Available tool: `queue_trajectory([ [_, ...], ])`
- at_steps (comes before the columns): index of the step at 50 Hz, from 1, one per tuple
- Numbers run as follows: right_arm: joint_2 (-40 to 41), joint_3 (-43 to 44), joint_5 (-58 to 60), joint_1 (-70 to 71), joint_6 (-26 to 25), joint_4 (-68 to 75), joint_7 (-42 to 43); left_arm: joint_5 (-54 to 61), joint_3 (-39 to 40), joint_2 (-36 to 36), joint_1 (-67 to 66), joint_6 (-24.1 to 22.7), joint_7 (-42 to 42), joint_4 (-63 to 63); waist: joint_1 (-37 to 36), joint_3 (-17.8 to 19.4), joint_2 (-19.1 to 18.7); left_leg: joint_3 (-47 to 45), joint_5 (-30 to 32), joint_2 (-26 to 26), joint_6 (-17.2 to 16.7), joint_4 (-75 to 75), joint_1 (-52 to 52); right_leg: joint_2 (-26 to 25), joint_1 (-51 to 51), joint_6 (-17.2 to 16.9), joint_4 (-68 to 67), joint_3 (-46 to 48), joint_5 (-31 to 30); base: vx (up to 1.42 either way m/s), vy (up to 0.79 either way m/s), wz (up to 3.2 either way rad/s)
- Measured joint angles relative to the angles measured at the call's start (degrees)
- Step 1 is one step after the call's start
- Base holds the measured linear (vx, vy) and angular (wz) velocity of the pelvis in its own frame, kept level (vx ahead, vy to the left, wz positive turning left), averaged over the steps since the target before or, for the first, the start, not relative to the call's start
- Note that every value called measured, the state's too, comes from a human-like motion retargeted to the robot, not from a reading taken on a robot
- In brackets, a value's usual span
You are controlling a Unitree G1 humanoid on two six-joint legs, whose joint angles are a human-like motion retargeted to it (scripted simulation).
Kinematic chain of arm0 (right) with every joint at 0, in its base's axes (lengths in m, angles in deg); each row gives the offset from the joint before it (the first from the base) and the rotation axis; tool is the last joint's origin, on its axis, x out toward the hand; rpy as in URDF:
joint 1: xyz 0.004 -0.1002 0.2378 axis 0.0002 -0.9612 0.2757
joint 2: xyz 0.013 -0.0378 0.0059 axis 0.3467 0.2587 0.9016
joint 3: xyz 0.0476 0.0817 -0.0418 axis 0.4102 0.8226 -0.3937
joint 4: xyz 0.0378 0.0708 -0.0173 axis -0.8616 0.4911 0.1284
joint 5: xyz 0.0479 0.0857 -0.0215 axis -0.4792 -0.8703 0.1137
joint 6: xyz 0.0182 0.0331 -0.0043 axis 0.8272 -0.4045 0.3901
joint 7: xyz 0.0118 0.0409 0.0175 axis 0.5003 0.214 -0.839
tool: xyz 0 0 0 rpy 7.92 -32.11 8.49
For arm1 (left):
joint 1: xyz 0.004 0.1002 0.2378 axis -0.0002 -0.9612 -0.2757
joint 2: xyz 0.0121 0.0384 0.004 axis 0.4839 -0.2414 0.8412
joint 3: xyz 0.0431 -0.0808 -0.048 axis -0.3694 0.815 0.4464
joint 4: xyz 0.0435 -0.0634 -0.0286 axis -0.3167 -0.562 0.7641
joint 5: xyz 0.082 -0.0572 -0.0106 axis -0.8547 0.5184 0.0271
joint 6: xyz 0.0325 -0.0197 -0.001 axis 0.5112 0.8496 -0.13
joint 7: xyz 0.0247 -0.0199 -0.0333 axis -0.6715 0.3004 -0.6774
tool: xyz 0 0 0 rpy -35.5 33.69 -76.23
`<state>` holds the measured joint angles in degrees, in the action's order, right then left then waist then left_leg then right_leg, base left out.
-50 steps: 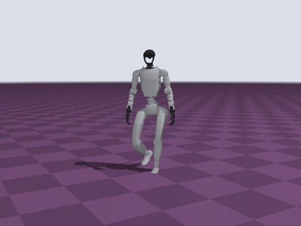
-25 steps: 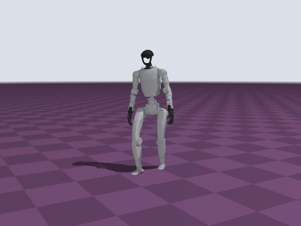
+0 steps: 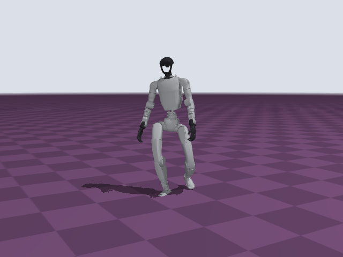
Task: Walk
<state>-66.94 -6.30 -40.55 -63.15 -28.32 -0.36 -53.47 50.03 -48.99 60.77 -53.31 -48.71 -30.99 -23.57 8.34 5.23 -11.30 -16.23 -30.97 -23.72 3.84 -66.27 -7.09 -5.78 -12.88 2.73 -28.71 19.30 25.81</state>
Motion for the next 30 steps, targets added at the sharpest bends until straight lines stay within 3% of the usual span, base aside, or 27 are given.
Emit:
queue_trajectory([
  [3,-1.13,0.02,-0.1,1.51,0.16,-0.6,0.91,-0.41,-1.34,0.25,0.95,-0.18,-0.4,1.75,-0.38,-1.0,-0.25,-7.04,-2.36,-5.01,1.48,-1.26,-2.11,0.86,1.44,-0.68,2.68,4.0,-0.09,0.06,-0.08,1.1],
  [7,-1.88,-0.53,0.93,3.58,0.31,-1.46,1.2,-2.12,-3.37,0.06,1.74,-0.28,-0.51,3.43,-1.06,-2.98,0.1,-17.22,-4.61,-7.8,2.12,3.08,-2.92,2.63,2.95,-1.7,6.73,10.21,-0.99,0.02,-0.02,1.31],
  [12,-1.89,-1.88,3.41,5.44,0.49,-3.15,0.59,-5.77,-4.88,-0.77,0.28,0.13,-0.08,3.36,-2.1,-5.87,2.67,-28.56,-4.5,-3.11,1.75,15.54,-1.03,7.93,2.74,-2.38,6.73,18.19,-0.69,-0.02,0.06,1.54],
  [15,-1.33,-2.92,4.82,5.87,0.6,-4.22,0.07,-7.55,-5.1,-0.99,-1.05,0.43,0.12,2.4,-3.49,-6.93,3.58,-30.71,-5.48,-0.51,1.48,21.36,-0.79,10.78,2.17,-2.11,3.63,22.5,0.27,-0.03,0.11,1.57],
  [22,0.85,-4.4,7.77,5.25,0.36,-4.98,-2.01,-8.77,-3.82,0.24,-2.15,1.13,-0.25,-1.54,-7.73,-7.28,7.44,-23.65,-4.58,9.2,1.28,33.65,-1.4,21.39,-0.21,-0.63,-11.24,26.44,0.05,0.03,0.14,1.76],
  [26,2.81,-4.04,8.4,4.17,0.24,-4.12,-3.15,-7.24,-2.28,2.03,-1.81,1.47,-1.55,-4.57,-7.95,-5.51,10.88,-15.29,-2.74,16.32,1.12,38.46,-0.76,23.92,-3.75,-3.23,-17.78,15.31,1.1,0.1,0.09,2.5],
  [30,4.9,-3.39,8.22,3.28,0.23,-2.86,-3.29,-5.32,-0.2,4.36,-1.69,1.11,-3.24,-6.7,-8.0,-3.68,13.52,-6.84,-0.93,21.75,0.88,41.7,0.14,20.65,-3.92,-5.85,-15.78,3.91,1.68,0.11,0.02,2.44],
])
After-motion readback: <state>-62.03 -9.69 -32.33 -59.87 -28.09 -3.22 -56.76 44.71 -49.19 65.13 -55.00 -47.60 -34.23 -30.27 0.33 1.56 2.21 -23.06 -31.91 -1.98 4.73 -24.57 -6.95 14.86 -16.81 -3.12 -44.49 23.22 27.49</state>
